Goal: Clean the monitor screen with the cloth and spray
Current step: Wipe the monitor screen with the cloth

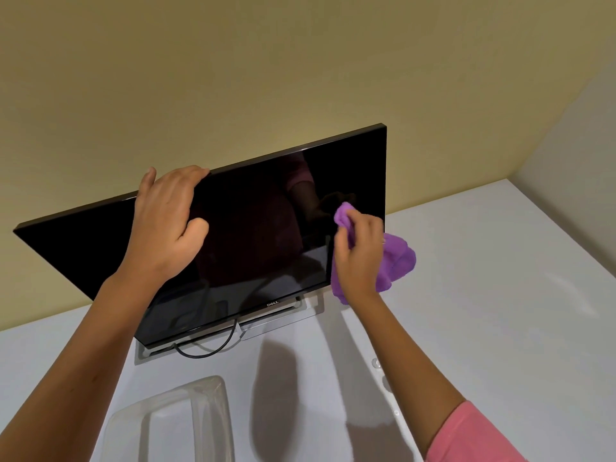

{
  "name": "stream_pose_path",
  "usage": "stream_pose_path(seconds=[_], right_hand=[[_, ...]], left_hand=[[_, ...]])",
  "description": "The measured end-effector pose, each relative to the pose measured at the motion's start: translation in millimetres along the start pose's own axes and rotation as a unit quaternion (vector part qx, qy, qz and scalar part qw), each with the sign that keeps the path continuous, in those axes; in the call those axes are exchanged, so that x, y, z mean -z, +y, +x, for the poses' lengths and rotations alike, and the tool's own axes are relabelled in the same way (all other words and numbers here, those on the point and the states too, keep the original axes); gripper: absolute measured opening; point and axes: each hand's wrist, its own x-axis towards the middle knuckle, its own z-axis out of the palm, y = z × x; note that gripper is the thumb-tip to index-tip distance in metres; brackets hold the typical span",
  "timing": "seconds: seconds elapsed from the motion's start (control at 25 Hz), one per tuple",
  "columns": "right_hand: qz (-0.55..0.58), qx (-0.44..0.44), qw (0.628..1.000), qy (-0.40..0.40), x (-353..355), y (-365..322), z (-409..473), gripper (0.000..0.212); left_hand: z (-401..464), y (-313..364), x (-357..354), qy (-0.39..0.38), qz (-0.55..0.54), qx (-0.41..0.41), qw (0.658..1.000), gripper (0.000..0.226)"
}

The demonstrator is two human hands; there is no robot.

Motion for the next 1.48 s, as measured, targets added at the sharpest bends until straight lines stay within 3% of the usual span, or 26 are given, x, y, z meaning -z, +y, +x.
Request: stream_pose_path(seconds=[0.16,0.28,0.36,0.44,0.64,0.76,0.96,1.16,1.28,1.48], right_hand=[[-0.029,0.141,0.978,-0.149,-34,-21,-42,0.023],[-0.053,0.114,0.951,-0.282,-44,-15,-76,0.009],[-0.111,0.110,0.933,-0.325,-43,1,-88,0.026],[-0.164,0.113,0.925,-0.324,-30,20,-88,0.025],[-0.159,-0.016,0.953,-0.257,12,51,-55,0.022],[-0.116,-0.088,0.969,-0.200,34,66,-32,0.004],[-0.240,0.052,0.940,-0.236,64,98,-13,0.020],[-0.309,0.075,0.916,-0.243,76,105,-11,0.031],[-0.379,0.151,0.874,-0.265,82,107,-11,0.053],[-0.399,0.187,0.851,-0.286,83,102,-7,0.044]], left_hand=[[0,0,0,-0.002,-0.002,-0.003,1.000,0.067],[0,-1,0,-0.001,-0.005,-0.006,1.000,0.067],[-1,-2,0,-0.001,-0.006,-0.007,1.000,0.067],[-1,-3,-1,-0.002,-0.007,-0.010,1.000,0.068],[-1,-5,-3,0.003,-0.010,-0.016,1.000,0.067],[-1,-6,-3,0.001,-0.010,-0.014,1.000,0.067],[-2,-4,-2,0.002,-0.013,-0.015,1.000,0.067],[-3,-2,1,-0.001,-0.013,-0.015,1.000,0.067],[-2,-1,1,-0.004,-0.012,-0.016,1.000,0.067],[-3,-1,1,-0.003,-0.014,-0.020,1.000,0.067]])
